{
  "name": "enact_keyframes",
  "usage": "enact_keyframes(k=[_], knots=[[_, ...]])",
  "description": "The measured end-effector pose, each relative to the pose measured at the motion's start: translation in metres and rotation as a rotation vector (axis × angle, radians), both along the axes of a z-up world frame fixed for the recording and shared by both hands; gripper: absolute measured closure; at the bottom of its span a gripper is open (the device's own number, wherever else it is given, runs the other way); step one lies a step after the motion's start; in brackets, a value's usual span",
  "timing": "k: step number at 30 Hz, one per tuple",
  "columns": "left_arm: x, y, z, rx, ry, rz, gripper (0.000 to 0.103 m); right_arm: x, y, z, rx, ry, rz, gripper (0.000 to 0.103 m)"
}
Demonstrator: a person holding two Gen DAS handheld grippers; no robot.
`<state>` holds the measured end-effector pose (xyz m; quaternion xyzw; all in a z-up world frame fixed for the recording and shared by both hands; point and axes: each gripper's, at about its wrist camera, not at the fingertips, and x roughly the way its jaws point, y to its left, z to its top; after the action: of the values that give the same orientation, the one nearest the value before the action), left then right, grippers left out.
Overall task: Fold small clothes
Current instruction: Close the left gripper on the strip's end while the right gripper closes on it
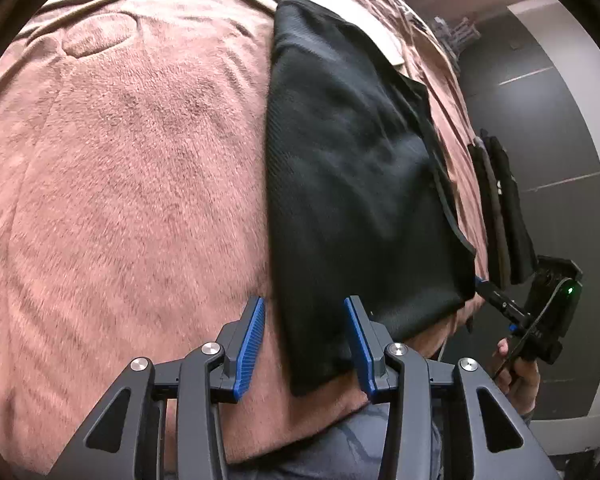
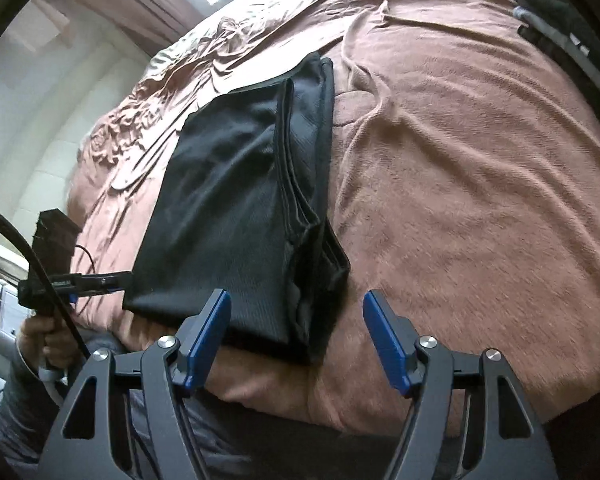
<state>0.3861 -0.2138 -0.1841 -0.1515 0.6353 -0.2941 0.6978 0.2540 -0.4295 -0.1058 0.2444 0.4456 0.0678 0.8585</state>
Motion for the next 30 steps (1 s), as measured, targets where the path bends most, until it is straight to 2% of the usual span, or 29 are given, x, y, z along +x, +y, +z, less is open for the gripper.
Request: enact_keyframes(k=[2, 3, 4, 5, 6, 9, 14, 19, 25, 26, 27, 28, 29, 30], knots=[[0.002, -0.004, -0.002, -0.006, 0.004, 0.000, 0.060, 0.008, -0.003, -0.009, 0.021, 0.011, -0.022, 0.040], [0.002, -0.007, -0.002, -0.005, 0.004, -0.008, 0.060, 0.011, -0.005, -0.013, 0.031, 0.016, -0.033, 0.049], [0.001, -0.008, -0.002, -0.002, 0.001, -0.018, 0.062, 0.014, -0.007, -0.016, 0.046, 0.020, -0.047, 0.055], [0.000, -0.012, -0.002, 0.007, -0.001, -0.039, 0.074, 0.016, -0.009, -0.019, 0.065, 0.020, -0.062, 0.066], [-0.001, -0.012, -0.003, 0.012, 0.003, -0.053, 0.095, 0.017, -0.011, -0.022, 0.076, 0.023, -0.075, 0.076], [-0.003, -0.014, -0.002, 0.014, 0.008, -0.064, 0.098, 0.017, -0.009, -0.023, 0.087, 0.029, -0.080, 0.091], [-0.005, -0.001, 0.011, -0.010, -0.010, -0.072, 0.098, 0.010, 0.005, -0.012, 0.065, 0.026, -0.036, 0.093], [-0.009, 0.018, 0.020, 0.002, -0.025, -0.106, 0.098, 0.008, 0.021, -0.014, 0.051, 0.052, 0.025, 0.093], [-0.007, 0.021, 0.020, 0.049, -0.023, -0.138, 0.097, 0.015, 0.023, -0.013, 0.047, 0.046, 0.063, 0.090], [-0.003, 0.021, 0.020, 0.061, -0.027, -0.126, 0.090, 0.017, 0.020, -0.011, 0.051, 0.040, 0.060, 0.082], [0.000, 0.021, 0.020, 0.064, -0.034, -0.117, 0.078, 0.020, 0.015, -0.009, 0.063, 0.030, 0.055, 0.064], [0.003, 0.021, 0.020, 0.058, -0.045, -0.109, 0.070, 0.022, 0.012, -0.008, 0.069, 0.021, 0.052, 0.052], [0.007, 0.021, 0.021, 0.050, -0.057, -0.099, 0.057, 0.026, 0.007, -0.006, 0.076, 0.002, 0.045, 0.037], [0.010, 0.018, 0.022, 0.043, -0.066, -0.089, 0.054, 0.027, 0.005, -0.005, 0.080, -0.010, 0.043, 0.036]])
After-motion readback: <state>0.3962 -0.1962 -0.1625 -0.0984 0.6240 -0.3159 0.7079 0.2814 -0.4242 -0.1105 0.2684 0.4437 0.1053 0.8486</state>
